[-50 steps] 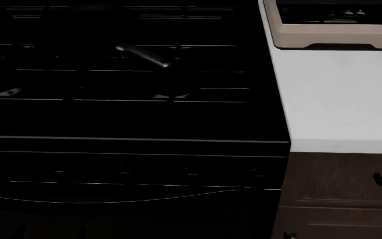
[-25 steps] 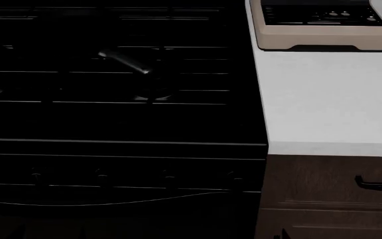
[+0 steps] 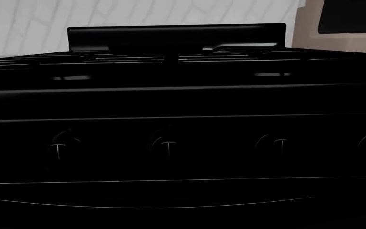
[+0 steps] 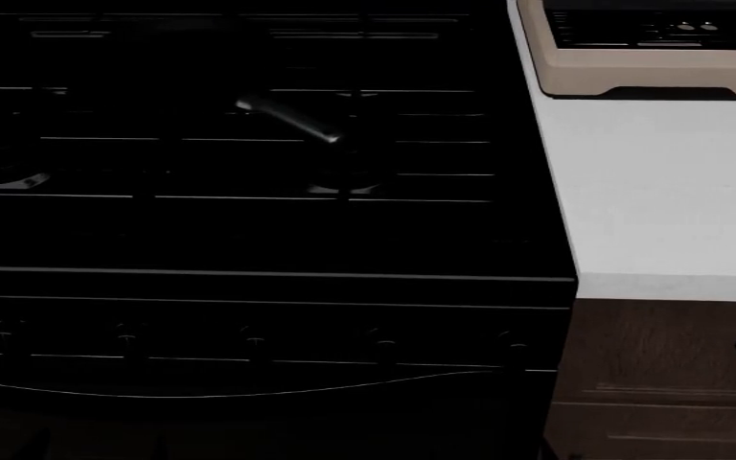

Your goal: Turn on the center burner of the stove.

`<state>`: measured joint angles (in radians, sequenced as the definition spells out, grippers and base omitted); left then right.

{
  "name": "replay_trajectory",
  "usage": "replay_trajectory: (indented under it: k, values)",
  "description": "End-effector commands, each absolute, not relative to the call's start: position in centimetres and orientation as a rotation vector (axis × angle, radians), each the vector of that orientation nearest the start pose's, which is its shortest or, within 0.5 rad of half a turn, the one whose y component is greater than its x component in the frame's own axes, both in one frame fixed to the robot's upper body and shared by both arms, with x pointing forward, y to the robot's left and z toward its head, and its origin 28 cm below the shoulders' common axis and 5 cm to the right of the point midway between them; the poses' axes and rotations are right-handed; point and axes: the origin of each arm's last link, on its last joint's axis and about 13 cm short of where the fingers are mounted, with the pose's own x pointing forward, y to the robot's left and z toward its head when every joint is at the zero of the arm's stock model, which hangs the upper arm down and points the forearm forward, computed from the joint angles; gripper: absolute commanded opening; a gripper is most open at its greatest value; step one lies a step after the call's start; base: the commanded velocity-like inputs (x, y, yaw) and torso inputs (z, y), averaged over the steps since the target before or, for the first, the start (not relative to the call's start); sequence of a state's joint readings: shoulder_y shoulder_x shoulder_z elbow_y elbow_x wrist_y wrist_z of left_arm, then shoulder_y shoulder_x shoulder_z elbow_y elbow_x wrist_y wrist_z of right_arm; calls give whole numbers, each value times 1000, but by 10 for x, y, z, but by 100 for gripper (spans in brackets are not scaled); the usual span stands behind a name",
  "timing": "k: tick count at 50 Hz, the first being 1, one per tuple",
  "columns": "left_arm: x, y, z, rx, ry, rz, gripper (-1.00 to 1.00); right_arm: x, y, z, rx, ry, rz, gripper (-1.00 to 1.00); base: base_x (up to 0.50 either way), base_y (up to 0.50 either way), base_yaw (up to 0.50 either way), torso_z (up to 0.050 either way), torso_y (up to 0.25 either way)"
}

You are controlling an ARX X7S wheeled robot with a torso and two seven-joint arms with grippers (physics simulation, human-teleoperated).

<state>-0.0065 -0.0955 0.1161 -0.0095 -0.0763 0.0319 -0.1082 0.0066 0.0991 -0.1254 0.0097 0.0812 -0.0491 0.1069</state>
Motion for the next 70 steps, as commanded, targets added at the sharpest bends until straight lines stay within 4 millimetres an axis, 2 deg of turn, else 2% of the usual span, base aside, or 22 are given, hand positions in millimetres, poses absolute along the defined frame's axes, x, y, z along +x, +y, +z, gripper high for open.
replay_trajectory:
  k: [1, 4, 12, 41, 70]
  values:
    - [211, 205, 13, 17, -20, -24, 100, 213, -96, 13, -23, -37, 2, 100, 0, 0, 0, 0, 0]
    - [215, 204, 12, 11, -12, -18, 100, 214, -97, 12, -19, -28, 8, 100, 0, 0, 0, 0, 0]
    - [208, 205, 15, -7, -34, -34, 100, 210, -99, 19, 22, -44, -5, 100, 0, 0, 0, 0, 0]
    - [208, 204, 14, -5, -27, -40, 100, 207, -96, 22, -6, -77, 19, 100, 0, 0, 0, 0, 0]
    - [209, 204, 13, -2, -27, -35, 100, 209, -96, 20, -12, -69, 29, 100, 0, 500, 0, 0, 0]
